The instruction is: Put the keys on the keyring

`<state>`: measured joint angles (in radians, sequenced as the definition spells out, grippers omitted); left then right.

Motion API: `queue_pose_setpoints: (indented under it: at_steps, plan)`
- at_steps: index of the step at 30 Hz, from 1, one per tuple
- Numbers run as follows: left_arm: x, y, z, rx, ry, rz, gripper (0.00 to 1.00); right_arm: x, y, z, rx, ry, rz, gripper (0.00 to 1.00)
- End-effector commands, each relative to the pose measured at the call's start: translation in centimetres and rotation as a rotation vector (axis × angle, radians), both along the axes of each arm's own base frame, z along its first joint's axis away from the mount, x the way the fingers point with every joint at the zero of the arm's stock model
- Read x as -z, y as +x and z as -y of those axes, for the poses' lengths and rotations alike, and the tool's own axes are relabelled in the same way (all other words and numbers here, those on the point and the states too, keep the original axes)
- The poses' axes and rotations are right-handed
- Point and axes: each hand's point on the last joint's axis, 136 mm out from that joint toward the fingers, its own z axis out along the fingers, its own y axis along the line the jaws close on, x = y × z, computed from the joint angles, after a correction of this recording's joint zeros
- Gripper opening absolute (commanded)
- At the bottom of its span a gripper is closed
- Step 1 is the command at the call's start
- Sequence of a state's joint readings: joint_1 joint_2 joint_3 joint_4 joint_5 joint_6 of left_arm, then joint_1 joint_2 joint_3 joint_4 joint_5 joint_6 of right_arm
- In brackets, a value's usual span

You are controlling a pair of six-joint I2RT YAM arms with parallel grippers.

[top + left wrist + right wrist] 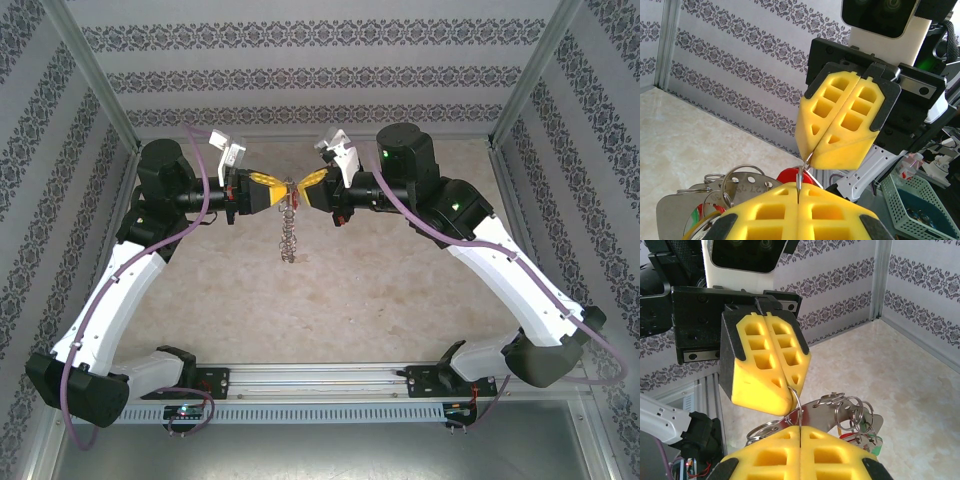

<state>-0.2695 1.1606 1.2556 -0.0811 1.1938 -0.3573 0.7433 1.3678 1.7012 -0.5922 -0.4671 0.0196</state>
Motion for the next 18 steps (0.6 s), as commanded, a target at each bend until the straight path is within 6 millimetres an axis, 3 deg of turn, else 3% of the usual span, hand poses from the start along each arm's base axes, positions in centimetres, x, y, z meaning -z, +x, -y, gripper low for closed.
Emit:
queue_pose_setpoints:
  at_steps: [1,18]
  plan:
    - [-2.42,-1.43,0.13,0.033,-0.026,0.081,0.00,-0.71,-0.03,0.34,0.015,0.020,0.020,0.00]
    - [-2.44,-1.47,0.09,0.030,-0.025,0.082,0.00,-0.94,-0.95,-0.07,-0.039,0.046,0.004,0.00]
